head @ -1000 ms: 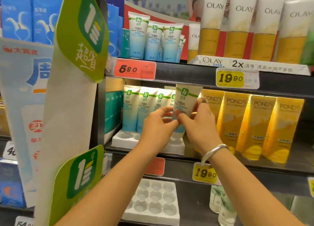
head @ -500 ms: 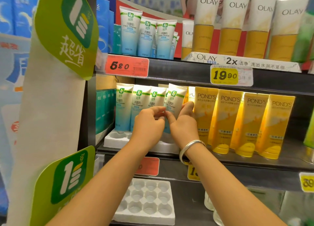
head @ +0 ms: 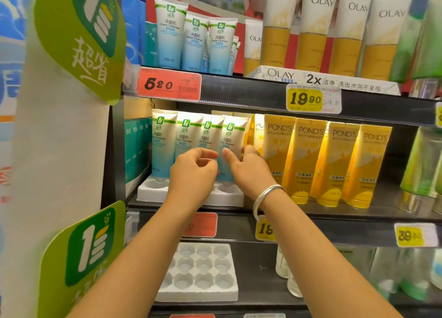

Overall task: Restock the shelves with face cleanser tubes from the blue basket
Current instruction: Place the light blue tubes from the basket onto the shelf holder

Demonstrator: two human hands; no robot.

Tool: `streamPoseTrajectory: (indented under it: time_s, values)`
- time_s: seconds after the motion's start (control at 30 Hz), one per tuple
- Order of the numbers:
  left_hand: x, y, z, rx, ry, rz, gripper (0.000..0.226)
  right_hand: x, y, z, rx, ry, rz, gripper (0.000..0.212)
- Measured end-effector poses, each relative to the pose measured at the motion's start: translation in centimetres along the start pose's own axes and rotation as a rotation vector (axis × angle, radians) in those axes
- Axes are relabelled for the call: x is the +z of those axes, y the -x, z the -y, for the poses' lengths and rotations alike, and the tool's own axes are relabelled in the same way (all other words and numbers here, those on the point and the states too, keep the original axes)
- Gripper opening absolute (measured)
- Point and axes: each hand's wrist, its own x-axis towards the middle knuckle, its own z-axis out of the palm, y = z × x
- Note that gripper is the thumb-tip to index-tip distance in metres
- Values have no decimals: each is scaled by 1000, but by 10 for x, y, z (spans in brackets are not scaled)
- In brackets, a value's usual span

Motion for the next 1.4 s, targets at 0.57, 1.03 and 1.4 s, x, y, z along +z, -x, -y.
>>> streamPoseTrajectory:
  time_s: [0.57,1.03,1.4]
  values:
    - [-12,115,59,-338,418,507,19,-14,174,-51,422,-430,-189,14]
    - [123,316,131,-959,339,1039,15,-95,419,-200,1073,-453,-562,12]
    - [272,480,99,-1130,119,1203,9,-226,570,-318,1357,-588,-762,11]
